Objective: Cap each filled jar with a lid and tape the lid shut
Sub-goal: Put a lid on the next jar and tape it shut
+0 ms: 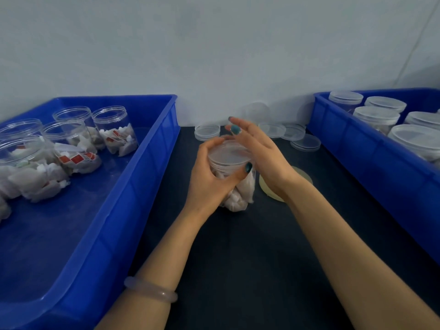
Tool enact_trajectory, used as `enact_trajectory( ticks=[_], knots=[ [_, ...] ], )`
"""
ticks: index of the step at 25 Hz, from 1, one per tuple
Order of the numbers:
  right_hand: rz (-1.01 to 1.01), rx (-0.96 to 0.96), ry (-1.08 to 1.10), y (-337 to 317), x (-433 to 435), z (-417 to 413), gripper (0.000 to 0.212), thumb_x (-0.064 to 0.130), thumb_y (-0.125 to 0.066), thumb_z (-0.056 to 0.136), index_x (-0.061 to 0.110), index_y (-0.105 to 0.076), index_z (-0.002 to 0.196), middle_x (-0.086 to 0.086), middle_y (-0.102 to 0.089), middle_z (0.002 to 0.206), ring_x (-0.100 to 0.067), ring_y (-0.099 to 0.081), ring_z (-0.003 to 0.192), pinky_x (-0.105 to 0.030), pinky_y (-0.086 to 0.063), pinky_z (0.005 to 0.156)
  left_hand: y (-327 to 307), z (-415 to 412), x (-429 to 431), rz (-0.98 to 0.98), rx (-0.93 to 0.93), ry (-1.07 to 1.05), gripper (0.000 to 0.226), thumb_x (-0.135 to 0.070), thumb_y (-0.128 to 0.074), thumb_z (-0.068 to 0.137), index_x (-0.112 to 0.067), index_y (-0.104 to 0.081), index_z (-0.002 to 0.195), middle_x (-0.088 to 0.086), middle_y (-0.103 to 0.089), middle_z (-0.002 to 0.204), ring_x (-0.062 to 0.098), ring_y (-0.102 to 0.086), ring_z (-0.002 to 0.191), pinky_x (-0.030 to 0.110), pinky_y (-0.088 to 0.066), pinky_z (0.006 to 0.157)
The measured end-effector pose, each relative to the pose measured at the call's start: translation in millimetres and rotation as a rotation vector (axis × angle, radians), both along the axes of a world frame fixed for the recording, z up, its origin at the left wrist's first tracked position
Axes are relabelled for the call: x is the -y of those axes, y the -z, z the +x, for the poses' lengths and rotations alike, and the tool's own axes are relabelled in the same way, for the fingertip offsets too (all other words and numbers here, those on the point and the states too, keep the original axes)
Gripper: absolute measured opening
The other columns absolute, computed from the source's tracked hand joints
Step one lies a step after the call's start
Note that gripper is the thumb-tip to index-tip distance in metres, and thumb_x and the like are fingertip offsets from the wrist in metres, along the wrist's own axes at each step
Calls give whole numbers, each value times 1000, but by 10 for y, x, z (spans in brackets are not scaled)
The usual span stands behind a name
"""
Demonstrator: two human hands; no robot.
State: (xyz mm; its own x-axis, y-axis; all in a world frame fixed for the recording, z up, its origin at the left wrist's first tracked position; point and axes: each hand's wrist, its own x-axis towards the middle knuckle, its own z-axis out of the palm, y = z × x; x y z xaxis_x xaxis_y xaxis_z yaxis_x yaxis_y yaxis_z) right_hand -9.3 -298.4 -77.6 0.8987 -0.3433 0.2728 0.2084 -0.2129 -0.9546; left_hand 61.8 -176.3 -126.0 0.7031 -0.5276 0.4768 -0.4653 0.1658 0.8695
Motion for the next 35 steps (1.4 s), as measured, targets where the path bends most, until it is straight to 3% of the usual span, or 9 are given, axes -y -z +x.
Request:
enact_trajectory(
  ticks=[2,4,8,16,20,23,27,30,35],
  knots=[
    [-5,-35,-162,101,136,-97,110,56,-85,61,30,-26,150,5,-43,148,-5,-49,131,-21,-47,99,-3,-19,7,13,9,-10,71,-35,-87,70,-29,-47,128,-17,-57,127,-1,-56,118,18,-50,95],
    [-70,-147,-288,249,239,-175,124,29,-93,57,31,-13,152,5,-42,147,-9,-50,131,-24,-48,100,0,-29,26,4,29,-24,72,-30,-90,67,-24,-45,123,-11,-55,129,-1,-55,118,17,-49,94],
    [-323,-274,-150,502,247,-158,101,7,-88,68,31,-25,143,16,-52,132,8,-53,117,-5,-43,88,-16,-62,40,21,44,-53,64,-29,-88,68,-26,-41,112,-13,-52,129,-5,-52,118,14,-47,92],
    [-72,-132,-192,444,132,-197,66,23,-85,65,30,-51,122,13,-71,110,-8,-67,106,-18,-53,86,-160,-27,-18,-49,-142,-19,56,-50,-85,65,-28,-50,102,-23,-67,92,-8,-65,88,8,-50,69],
    [241,-159,-389,429,15,-221,68,43,-82,58,14,-59,115,-5,-70,103,-23,-67,97,-35,-53,88,-224,3,-112,-98,-412,206,97,-75,-78,53,-10,-58,121,4,-72,113,25,-69,106,42,-58,87],
    [419,-172,-466,371,-26,-254,86,59,-86,50,12,-59,117,-6,-71,103,-23,-67,96,-35,-56,85,-266,11,-204,-157,-536,408,87,-71,-73,67,-14,-60,132,14,-64,131,34,-62,120,49,-52,99],
    [17,-77,-19,288,-109,-191,67,42,-83,68,29,-52,126,7,-72,108,-11,-69,100,-34,-55,86,-308,104,-238,-259,-502,183,69,-37,-68,84,-12,-43,143,12,-61,135,28,-61,122,50,-46,107],
    [-577,-93,308,310,-177,-216,84,64,-77,65,38,-39,136,15,-62,116,-6,-62,100,-36,-55,81,-332,50,-228,-96,-333,43,87,-65,-80,63,-25,-53,135,2,-63,133,23,-62,121,52,-45,107],
    [-512,-144,114,295,-162,-238,82,67,-74,59,39,-43,130,17,-65,106,-6,-65,94,-40,-56,82,-348,94,-233,0,-278,-26,77,-65,-77,56,-30,-63,123,-3,-69,124,19,-64,117,52,-48,105]
  ],
)
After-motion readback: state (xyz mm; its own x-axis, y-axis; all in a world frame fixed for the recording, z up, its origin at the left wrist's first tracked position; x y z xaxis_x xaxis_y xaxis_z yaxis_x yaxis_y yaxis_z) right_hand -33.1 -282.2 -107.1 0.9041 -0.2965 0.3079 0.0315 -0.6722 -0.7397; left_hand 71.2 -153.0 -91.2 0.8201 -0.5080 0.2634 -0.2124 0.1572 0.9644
